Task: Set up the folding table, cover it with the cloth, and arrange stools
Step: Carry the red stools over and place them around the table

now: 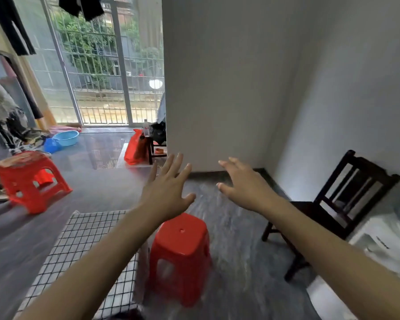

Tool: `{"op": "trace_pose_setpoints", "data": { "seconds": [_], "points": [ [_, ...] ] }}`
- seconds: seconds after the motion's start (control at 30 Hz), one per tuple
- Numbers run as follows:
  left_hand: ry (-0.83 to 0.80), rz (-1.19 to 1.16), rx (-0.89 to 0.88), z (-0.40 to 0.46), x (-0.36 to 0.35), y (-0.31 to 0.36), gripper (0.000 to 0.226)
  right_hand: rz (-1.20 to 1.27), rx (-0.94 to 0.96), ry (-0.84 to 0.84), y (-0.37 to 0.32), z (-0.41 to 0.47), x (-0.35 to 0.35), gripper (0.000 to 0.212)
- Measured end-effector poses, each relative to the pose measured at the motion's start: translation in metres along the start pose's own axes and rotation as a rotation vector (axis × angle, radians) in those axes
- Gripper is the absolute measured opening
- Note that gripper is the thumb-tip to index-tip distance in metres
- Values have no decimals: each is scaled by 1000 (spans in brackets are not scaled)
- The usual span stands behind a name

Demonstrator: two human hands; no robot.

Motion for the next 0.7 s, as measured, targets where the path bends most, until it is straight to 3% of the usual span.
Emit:
{"op": "trace_pose_setpoints", "data": {
  "seconds": [0.33,0.7],
  "points": [
    [-14,-107,-127,42,-24,114,82,-43,-137,1,122,-41,51,66],
    [-44,-148,-209,105,-69,286,81,-111,-232,69,294,-71,100,69]
  ]
}}
Point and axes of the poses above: each hand's wrist, its own z-axis towards the middle knuckle, its own x-axis out of the back of the hand, y = z × x, the point moved 4 cm from there along z, towards the middle knuckle, and after that the axes turned 12 degrees about y, right-handed, at the moved point
